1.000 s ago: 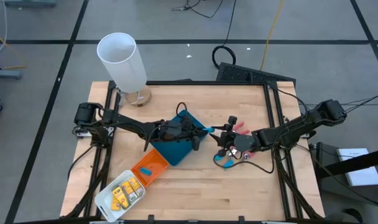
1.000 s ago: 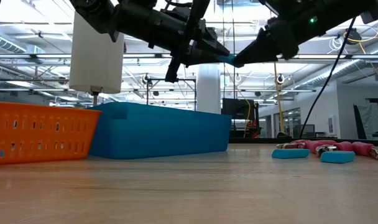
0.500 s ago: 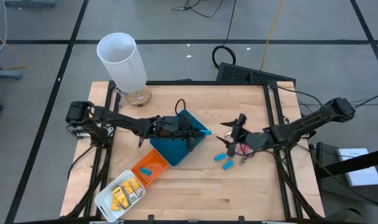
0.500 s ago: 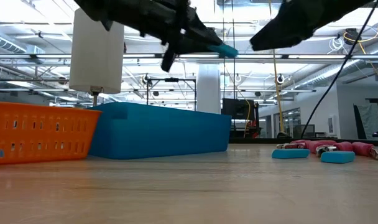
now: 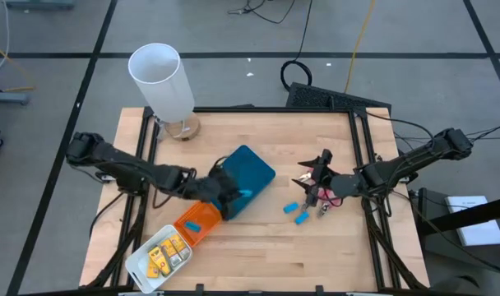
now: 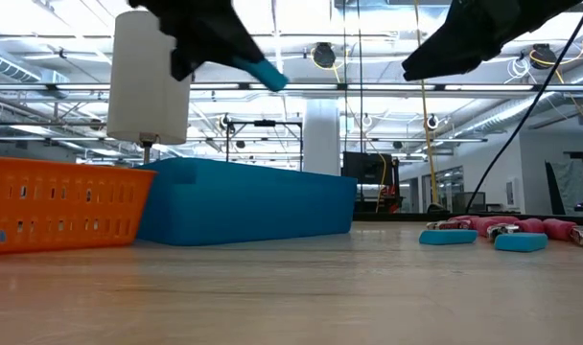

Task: Pick & Place School Supplies
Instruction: Put the blue eraser into the orange bin

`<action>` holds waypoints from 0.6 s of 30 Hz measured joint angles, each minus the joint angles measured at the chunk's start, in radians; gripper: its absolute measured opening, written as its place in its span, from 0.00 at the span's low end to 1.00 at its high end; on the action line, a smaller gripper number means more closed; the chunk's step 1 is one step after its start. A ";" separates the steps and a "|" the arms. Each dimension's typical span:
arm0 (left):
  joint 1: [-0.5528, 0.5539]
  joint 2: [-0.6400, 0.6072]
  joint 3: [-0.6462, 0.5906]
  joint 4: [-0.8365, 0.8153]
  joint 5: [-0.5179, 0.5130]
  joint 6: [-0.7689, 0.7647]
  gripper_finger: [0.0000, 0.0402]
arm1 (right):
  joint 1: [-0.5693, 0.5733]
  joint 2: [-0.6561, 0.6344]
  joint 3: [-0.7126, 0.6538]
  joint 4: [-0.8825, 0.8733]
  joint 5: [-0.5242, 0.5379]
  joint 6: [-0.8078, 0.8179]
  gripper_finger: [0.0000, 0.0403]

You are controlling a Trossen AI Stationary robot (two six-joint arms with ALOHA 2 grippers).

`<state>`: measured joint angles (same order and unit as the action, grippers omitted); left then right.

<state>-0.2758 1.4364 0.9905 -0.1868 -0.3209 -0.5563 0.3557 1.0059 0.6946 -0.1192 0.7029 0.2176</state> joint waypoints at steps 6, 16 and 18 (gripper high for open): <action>-0.117 -0.012 0.000 -0.111 -0.029 -0.112 0.09 | -0.013 -0.012 -0.049 0.048 0.003 -0.001 0.67; -0.270 -0.018 -0.001 -0.369 -0.126 -0.369 0.09 | -0.029 -0.087 -0.118 0.092 -0.070 0.003 0.67; -0.294 -0.018 -0.001 -0.391 -0.128 -0.412 0.09 | -0.029 -0.119 -0.152 0.150 -0.078 -0.013 0.67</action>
<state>-0.5696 1.4181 0.9897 -0.5777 -0.4492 -0.9686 0.3271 0.8872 0.5424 0.0305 0.6244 0.2048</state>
